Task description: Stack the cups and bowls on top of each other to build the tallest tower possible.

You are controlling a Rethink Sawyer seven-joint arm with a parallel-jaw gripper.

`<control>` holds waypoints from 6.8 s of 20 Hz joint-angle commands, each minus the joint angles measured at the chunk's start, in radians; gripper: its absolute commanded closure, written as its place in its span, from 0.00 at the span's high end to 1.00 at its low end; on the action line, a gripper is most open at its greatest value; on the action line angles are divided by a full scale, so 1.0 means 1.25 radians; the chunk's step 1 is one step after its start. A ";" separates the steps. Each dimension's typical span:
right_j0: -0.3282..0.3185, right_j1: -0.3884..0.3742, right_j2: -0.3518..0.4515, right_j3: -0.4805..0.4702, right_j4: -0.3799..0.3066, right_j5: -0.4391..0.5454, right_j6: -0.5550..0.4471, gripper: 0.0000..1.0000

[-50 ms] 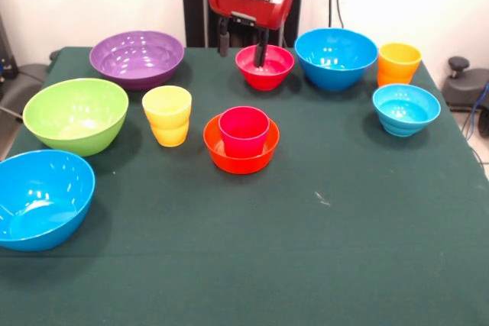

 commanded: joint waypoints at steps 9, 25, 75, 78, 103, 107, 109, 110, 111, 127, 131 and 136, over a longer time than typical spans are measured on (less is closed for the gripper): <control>0.058 0.078 -0.007 0.191 0.073 -0.218 0.229 1.00; 0.127 0.144 -0.106 0.272 0.200 -0.344 0.361 1.00; 0.196 0.336 -0.090 0.210 0.206 -0.556 0.376 1.00; 0.199 0.337 -0.090 0.211 0.206 -0.560 0.375 1.00; 0.179 0.209 -0.067 0.226 0.218 -0.411 0.344 1.00; 0.181 0.180 -0.065 0.226 0.223 -0.372 0.339 1.00; 0.181 0.168 -0.064 0.226 0.224 -0.356 0.338 1.00; 0.181 0.163 -0.064 0.226 0.225 -0.349 0.337 1.00; 0.180 0.160 -0.063 0.226 0.224 -0.345 0.336 1.00; 0.142 0.146 -0.076 0.305 0.132 -0.345 0.268 1.00; 0.138 0.176 -0.076 0.340 0.099 -0.400 0.272 1.00; 0.160 0.218 -0.086 0.352 0.075 -0.440 0.289 1.00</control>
